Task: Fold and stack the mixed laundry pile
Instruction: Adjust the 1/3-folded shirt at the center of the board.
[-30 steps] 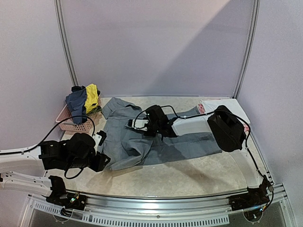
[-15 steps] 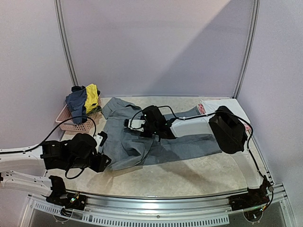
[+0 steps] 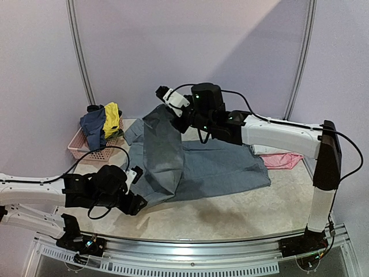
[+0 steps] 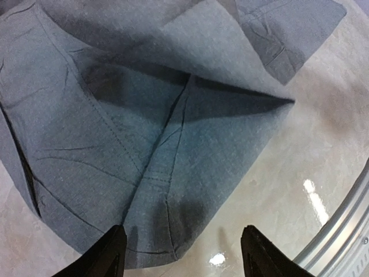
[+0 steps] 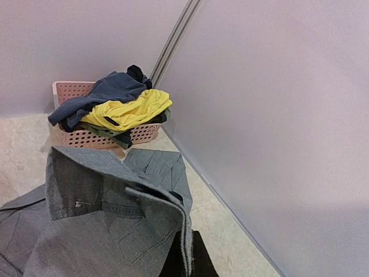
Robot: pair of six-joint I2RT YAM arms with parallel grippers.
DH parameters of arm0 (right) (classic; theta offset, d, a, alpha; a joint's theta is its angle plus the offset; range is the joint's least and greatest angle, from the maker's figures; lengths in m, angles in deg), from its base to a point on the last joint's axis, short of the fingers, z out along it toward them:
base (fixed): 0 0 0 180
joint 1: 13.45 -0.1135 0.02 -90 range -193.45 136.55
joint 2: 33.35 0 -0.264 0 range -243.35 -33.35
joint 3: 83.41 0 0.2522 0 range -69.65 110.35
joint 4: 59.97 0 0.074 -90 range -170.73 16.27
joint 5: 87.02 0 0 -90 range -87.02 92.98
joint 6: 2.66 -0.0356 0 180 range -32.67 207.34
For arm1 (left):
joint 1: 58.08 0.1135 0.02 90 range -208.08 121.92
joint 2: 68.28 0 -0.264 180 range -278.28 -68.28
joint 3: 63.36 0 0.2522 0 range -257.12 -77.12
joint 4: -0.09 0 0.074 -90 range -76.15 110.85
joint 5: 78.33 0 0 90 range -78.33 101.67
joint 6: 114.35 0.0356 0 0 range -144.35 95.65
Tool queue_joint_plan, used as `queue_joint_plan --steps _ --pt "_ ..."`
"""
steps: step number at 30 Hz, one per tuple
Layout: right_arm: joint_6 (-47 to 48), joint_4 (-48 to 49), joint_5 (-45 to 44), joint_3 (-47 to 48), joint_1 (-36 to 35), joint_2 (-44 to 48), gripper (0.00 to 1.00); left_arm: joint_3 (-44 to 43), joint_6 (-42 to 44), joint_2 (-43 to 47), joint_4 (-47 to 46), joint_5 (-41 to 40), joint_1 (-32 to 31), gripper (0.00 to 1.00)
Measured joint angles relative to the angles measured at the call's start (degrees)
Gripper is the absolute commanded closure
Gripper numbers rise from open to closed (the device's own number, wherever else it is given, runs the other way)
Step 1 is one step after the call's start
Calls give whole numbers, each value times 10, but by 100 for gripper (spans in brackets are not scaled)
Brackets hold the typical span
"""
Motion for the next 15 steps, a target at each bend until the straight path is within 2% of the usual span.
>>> queue_joint_plan --steps 9,15 --pt "-123 -112 -32 -6 0 57 100 8 22 -49 -65 8 0 28" --pt "-258 -223 -71 -22 0 125 100 8 24 -61 -71 12 -1 29"
